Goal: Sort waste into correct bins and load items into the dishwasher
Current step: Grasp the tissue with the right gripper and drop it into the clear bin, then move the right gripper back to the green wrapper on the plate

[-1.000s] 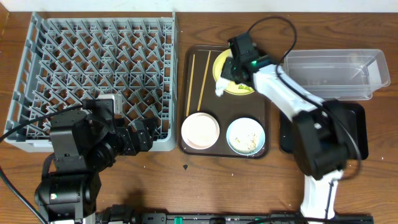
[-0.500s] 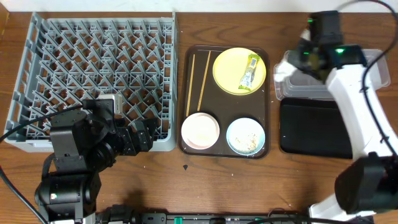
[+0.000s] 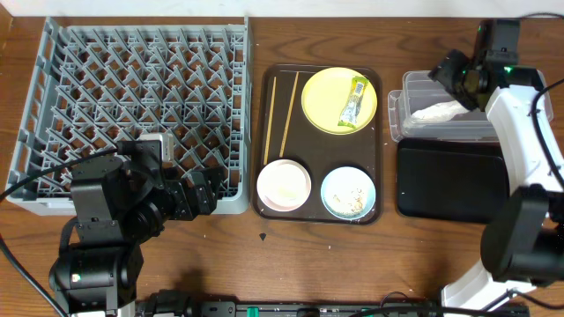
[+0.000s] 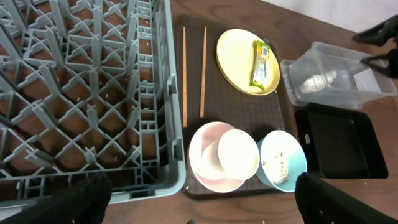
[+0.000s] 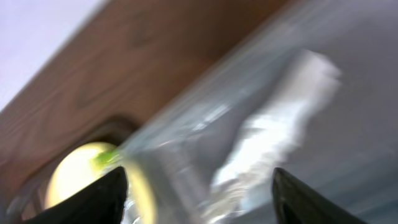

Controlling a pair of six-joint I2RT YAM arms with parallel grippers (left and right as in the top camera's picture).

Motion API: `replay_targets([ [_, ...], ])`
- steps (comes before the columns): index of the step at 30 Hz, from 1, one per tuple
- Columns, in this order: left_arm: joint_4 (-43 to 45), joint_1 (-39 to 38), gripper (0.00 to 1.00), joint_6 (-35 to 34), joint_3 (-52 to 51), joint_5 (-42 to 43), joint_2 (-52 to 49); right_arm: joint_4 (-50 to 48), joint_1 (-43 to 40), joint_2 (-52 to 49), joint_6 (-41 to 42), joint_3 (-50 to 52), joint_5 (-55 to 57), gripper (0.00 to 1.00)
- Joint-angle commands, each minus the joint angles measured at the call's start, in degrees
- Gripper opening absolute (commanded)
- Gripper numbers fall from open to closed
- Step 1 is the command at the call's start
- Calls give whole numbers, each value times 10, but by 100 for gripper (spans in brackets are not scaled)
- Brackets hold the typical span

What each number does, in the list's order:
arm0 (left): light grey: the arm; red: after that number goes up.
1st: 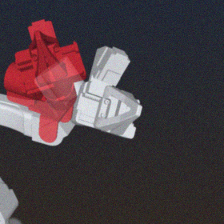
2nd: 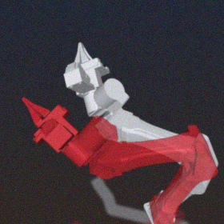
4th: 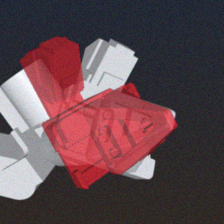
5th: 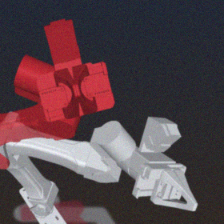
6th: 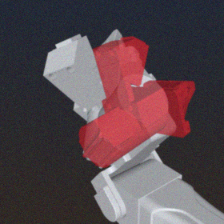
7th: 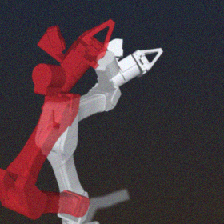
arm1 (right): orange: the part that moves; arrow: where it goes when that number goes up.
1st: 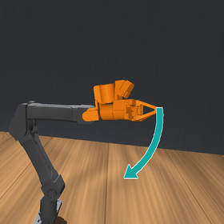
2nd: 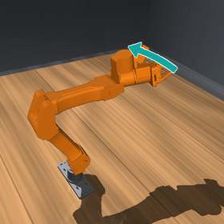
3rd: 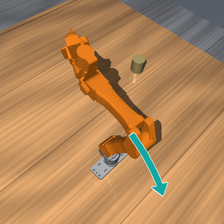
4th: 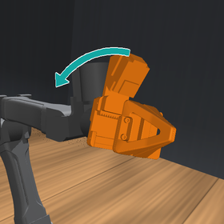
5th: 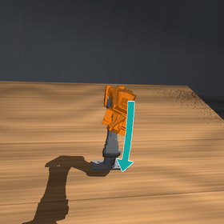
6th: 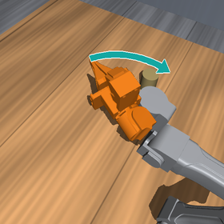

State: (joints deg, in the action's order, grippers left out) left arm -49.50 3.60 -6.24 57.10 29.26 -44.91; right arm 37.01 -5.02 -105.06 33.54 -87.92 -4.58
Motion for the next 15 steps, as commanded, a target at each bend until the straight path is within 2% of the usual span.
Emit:
replay_targets([
  [1,0,2,95,-5,12,5,0,5,49,61,-141,-6,-129,64],
  [4,0,2,95,-5,12,5,0,34,113,63,-167,-5,-97,59],
  [6,0,2,95,-5,12,5,0,50,160,50,-162,-4,-30,56],
  [8,0,2,95,-5,12,5,0,52,200,30,-149,-3,40,59],
  [10,0,2,95,-5,12,5,0,41,233,0,-129,-3,99,71],
  [15,0,2,95,-5,12,5,0,-14,257,-77,-114,-3,181,67],
])
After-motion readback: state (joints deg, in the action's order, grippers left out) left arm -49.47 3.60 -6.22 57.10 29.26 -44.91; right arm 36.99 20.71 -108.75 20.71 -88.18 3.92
